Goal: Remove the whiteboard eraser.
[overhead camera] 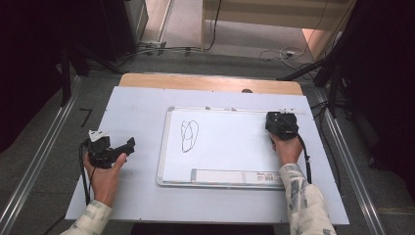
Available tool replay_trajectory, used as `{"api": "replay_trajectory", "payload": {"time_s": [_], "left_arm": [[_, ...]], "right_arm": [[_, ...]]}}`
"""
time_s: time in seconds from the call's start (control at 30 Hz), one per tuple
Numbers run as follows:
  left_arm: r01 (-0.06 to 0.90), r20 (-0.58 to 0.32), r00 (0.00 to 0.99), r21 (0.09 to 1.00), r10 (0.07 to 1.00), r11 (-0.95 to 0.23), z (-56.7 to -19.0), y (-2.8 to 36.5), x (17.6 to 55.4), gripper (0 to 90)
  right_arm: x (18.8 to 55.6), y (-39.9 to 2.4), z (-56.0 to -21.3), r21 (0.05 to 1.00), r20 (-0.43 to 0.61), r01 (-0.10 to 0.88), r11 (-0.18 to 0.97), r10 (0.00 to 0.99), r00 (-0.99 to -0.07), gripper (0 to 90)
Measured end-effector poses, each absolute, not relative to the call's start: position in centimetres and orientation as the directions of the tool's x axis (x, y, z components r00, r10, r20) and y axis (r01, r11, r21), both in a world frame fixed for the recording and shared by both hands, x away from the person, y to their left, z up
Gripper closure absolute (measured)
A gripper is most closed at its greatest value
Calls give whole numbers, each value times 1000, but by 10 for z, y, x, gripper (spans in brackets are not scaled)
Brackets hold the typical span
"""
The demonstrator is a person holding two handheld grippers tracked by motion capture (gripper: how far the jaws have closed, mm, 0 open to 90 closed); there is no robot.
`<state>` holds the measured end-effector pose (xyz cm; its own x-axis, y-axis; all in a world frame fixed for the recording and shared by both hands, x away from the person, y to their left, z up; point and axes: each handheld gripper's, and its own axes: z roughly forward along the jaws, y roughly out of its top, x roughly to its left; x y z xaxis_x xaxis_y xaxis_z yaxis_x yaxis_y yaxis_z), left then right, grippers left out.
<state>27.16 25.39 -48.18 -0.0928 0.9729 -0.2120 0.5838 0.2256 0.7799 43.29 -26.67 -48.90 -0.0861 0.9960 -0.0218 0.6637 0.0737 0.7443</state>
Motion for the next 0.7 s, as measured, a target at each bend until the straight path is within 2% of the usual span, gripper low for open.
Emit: {"api": "replay_trajectory", "payload": {"time_s": [0.4,0.5,0.7], "left_arm": [[573,-219,-94,786,971,233,-479,254,269,125],[572,-220,-95,786,971,234,-479,254,270,127],[575,-219,-88,786,972,229,-478,252,269,127]], "right_arm": [[413,-264,-486,730,-30,674,113,991,-133,379],[404,-257,-467,770,0,630,102,987,-160,380],[395,-244,-453,771,1,623,130,979,-205,380]]}}
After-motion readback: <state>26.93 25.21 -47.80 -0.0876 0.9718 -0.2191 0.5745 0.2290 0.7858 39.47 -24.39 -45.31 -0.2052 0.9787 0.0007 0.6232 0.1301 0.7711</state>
